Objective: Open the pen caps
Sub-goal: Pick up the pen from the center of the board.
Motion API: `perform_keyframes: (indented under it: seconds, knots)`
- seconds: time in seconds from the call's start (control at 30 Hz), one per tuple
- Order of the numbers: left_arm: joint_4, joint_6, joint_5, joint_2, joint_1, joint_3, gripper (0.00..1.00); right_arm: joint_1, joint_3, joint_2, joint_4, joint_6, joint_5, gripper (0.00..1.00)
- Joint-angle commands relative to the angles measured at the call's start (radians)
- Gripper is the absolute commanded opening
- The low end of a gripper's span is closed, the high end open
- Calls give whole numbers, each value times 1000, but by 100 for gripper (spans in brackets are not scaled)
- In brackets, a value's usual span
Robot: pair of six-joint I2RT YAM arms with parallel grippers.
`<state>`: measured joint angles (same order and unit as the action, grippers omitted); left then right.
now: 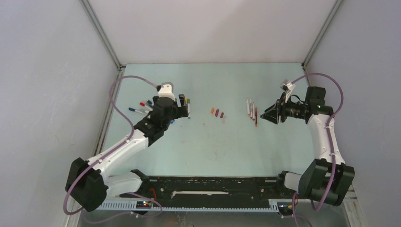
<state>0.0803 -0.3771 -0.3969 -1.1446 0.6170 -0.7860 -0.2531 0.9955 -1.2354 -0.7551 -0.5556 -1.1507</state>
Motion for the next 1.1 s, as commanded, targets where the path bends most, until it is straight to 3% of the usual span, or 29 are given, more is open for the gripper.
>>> perform_keyframes:
  seconds: [0.0,0.33,0.7,1.07]
  knots:
    - [-72,-48,80,34,-57,32,90,-5,2,32,-8,-39,-41,51]
    - [59,-58,313,-189,-168,-138,89,10,1,53,-11,-43,-48,54]
    - [293,3,228,-589,-180,-475,42,57,2,41,-7,-37,-24,54]
    - [333,32,247,-752,-189,-602,25,85,2,21,-3,-37,3,54]
